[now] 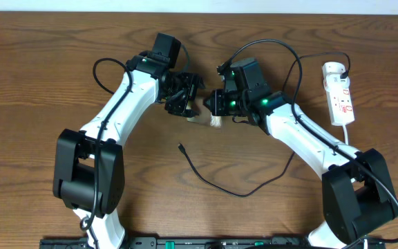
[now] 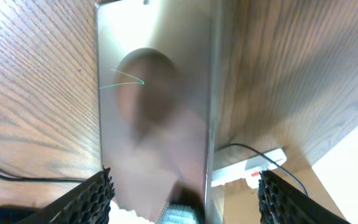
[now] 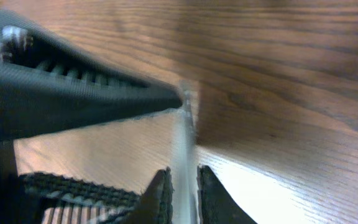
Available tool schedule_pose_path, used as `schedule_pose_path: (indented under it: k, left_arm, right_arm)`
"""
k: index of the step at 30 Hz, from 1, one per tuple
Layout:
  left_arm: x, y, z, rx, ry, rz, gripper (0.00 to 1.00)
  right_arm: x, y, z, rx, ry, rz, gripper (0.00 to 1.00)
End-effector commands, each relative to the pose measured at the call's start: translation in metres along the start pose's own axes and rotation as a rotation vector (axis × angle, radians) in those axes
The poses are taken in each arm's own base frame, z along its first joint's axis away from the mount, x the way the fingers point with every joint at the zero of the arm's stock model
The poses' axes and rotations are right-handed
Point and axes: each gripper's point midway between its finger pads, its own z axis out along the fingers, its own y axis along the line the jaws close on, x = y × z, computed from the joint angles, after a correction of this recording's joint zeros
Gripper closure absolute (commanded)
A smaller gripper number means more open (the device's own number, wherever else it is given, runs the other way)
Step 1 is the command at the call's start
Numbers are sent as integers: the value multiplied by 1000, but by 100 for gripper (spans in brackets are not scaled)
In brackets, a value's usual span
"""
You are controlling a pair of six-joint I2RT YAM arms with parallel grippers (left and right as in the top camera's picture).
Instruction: Plug charger to phone and switch on socket
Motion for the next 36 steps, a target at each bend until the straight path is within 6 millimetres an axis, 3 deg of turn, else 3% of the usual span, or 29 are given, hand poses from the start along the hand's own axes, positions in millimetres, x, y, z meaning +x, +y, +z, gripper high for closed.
schedule_pose_path:
  k: [1, 5, 15, 25, 30, 36]
  left_arm:
    - [14, -9, -13, 35, 32, 16, 93]
    - [14, -9, -13, 35, 32, 16, 93]
    - [5, -13, -18, 52, 25, 23, 93]
    - [-38, -30, -47, 146, -17, 390, 93]
    - [-38, -31, -52, 166, 8, 566, 93]
    - [-37, -25, -50, 143, 10, 658, 93]
  right_arm:
    - [5, 1, 3, -2, 11, -4, 92]
    - [4, 1, 3, -1, 11, -3, 99]
    - [-3, -4, 0, -3, -9, 4, 99]
    - [-18, -20, -16, -45, -23, 68, 99]
    - [-25, -18, -20, -77, -38, 127, 99]
    - [-40, -16, -29, -128, -69, 239, 99]
